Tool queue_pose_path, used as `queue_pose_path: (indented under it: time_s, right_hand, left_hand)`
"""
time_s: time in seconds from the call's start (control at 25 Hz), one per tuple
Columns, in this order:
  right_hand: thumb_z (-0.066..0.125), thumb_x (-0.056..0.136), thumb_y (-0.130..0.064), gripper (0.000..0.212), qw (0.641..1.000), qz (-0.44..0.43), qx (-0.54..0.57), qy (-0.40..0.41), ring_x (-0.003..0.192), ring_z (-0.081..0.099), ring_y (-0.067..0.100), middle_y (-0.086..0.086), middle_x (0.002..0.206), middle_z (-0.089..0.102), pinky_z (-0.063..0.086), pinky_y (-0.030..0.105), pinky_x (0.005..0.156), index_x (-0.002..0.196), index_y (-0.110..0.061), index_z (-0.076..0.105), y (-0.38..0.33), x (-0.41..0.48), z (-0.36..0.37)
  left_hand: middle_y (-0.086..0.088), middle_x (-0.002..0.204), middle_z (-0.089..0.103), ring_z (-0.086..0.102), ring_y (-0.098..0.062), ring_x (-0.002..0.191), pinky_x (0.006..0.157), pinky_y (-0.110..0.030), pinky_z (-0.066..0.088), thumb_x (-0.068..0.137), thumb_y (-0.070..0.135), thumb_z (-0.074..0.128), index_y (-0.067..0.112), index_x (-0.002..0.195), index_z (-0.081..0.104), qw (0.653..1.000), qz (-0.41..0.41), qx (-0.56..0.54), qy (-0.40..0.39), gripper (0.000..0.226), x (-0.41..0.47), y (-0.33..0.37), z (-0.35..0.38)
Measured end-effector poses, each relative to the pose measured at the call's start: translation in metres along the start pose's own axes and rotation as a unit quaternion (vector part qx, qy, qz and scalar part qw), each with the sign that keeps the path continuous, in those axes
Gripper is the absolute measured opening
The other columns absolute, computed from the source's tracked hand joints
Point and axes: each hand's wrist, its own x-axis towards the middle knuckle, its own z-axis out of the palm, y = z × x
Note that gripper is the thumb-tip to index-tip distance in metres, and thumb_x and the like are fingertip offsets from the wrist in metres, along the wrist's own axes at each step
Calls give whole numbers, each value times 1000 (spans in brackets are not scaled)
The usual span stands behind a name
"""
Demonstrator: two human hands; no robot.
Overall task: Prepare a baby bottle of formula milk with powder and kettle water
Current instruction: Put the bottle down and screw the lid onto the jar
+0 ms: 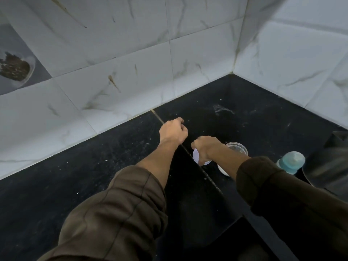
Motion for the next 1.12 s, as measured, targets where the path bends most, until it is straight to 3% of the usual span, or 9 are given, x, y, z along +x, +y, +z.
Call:
queue_pose_path:
  time_s: [0.12,0.24,0.4,0.6,0.8,1.0,1.12]
  right_hand:
    - [84,77,-42,74,999,7,35,40,118,59,31,8,133,57,50,40,82,141,-23,55,3,-7,-15]
    - [83,76,-42,64,986,46,86,134,115,60,30,8,128,61,48,36,79,134,-23,62,19,-27,-40]
    - [82,76,-38,61,959,98,161,209,117,61,30,8,129,65,55,40,93,133,-21,67,47,-66,-60]
    - [82,73,-47,64,939,123,216,237,114,63,28,4,126,69,55,43,97,130,-22,69,67,-114,-45]
    - [82,77,-46,73,954,93,193,210,124,59,29,5,139,64,51,43,104,141,-18,62,74,-146,-22]
    - [81,76,-43,53,965,82,167,184,103,64,26,5,112,70,56,42,88,119,-14,71,71,-158,-4]
    - [81,76,-41,48,968,76,157,182,103,64,27,5,109,67,56,41,84,116,-16,71,67,-159,1]
  left_hand:
    - [-2,110,75,69,-26,103,89,-38,58,101,28,54,24,133,64,1000,8,12,0,34,1,3,-2]
    - [-4,111,75,69,-28,105,87,-38,56,100,27,53,24,132,65,1000,22,13,6,34,-1,13,-6]
    - [-3,115,75,68,-28,109,88,-38,53,100,26,54,23,137,63,999,42,-3,-6,38,-9,39,-9]
    - [4,118,73,65,-26,114,95,-38,54,96,27,58,26,139,62,996,70,-25,-48,43,-32,71,3]
    - [5,134,67,61,-24,124,101,-39,51,90,18,61,26,145,55,991,62,-31,-118,56,-59,81,21]
    - [-3,148,56,57,-26,131,107,-42,49,74,23,75,20,155,43,972,71,-57,-215,87,-77,84,32]
    - [0,128,65,63,-24,114,100,-45,54,58,24,82,23,143,52,961,88,-83,-251,91,-83,83,40]
